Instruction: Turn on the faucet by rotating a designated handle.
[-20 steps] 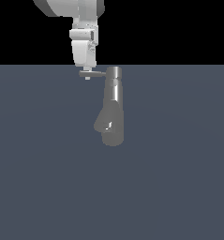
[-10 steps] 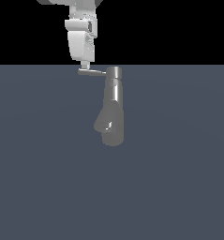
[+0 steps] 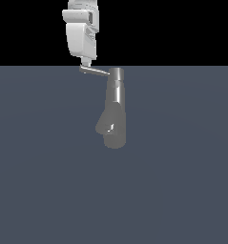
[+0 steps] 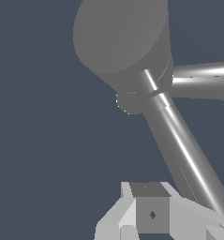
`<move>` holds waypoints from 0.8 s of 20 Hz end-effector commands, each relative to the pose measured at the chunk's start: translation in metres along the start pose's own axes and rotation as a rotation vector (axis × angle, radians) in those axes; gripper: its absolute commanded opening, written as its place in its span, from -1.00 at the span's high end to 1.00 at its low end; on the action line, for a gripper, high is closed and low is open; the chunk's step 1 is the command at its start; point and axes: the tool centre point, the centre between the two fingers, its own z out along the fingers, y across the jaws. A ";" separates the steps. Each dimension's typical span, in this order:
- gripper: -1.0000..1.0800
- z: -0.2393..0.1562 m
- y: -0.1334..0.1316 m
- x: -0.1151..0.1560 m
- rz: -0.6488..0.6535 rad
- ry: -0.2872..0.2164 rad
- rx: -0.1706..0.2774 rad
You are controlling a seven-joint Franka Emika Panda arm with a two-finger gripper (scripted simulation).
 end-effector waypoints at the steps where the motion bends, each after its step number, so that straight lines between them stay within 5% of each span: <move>1: 1.00 0.003 0.014 -0.007 -0.010 0.001 -0.018; 16: 1.00 -0.014 0.039 0.022 0.000 0.000 -0.008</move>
